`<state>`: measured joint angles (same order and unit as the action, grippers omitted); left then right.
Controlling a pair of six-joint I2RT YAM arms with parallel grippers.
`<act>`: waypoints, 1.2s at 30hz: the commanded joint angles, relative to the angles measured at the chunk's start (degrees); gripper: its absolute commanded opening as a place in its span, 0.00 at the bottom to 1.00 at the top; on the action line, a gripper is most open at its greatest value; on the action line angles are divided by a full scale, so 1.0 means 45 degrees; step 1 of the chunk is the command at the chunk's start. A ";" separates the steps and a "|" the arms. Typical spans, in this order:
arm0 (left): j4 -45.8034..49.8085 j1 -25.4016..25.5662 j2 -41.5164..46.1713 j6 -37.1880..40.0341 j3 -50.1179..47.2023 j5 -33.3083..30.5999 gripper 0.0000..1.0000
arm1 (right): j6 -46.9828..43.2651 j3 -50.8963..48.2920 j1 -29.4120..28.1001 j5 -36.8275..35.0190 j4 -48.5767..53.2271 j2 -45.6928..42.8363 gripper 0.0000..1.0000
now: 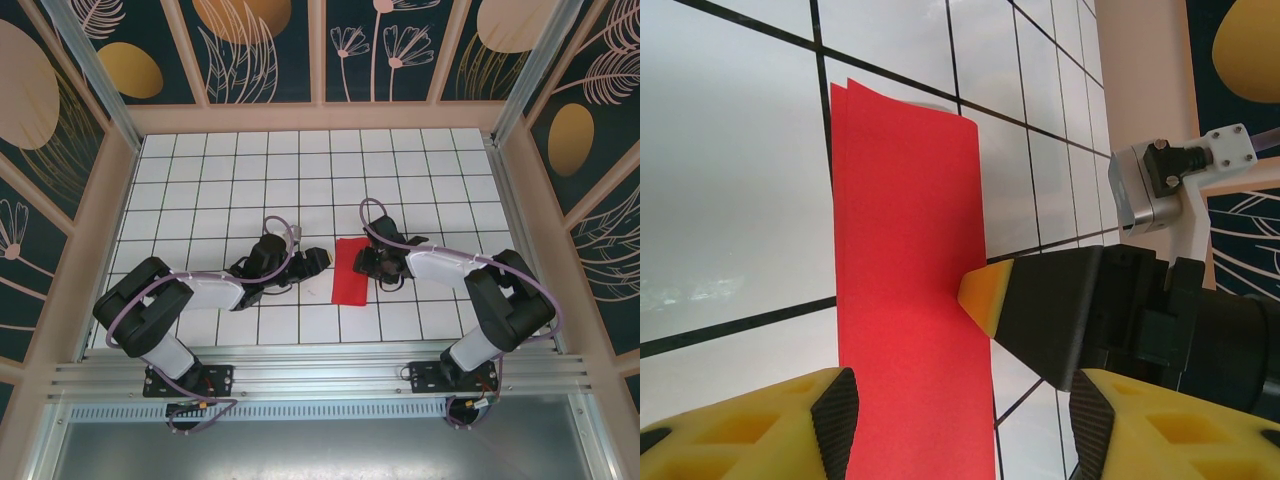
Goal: Fold a paper plane with a square sheet of paper (pick it up from the middle)
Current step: Fold the square sheet of paper in half at the center of the table.
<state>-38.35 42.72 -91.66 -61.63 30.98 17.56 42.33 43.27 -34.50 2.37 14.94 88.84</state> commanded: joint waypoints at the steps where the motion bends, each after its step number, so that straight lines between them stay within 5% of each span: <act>1: -0.0218 0.0057 -0.0139 0.0023 0.0267 0.0099 0.60 | -0.0172 0.0135 -0.0065 -0.0323 -0.0062 0.0287 0.53; 19: -0.0231 0.0064 -0.0350 0.0022 0.0420 0.0238 0.58 | -0.0607 0.0171 -0.0053 -0.0438 0.0195 0.0554 0.53; 36: 0.0700 0.0245 -0.1119 0.0303 0.1413 0.0394 0.26 | -0.0402 -0.0005 -0.0062 -0.0566 0.0204 0.0638 0.53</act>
<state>-36.62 43.22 -95.15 -61.32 35.51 18.35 39.99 43.48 -34.61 1.56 15.46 89.21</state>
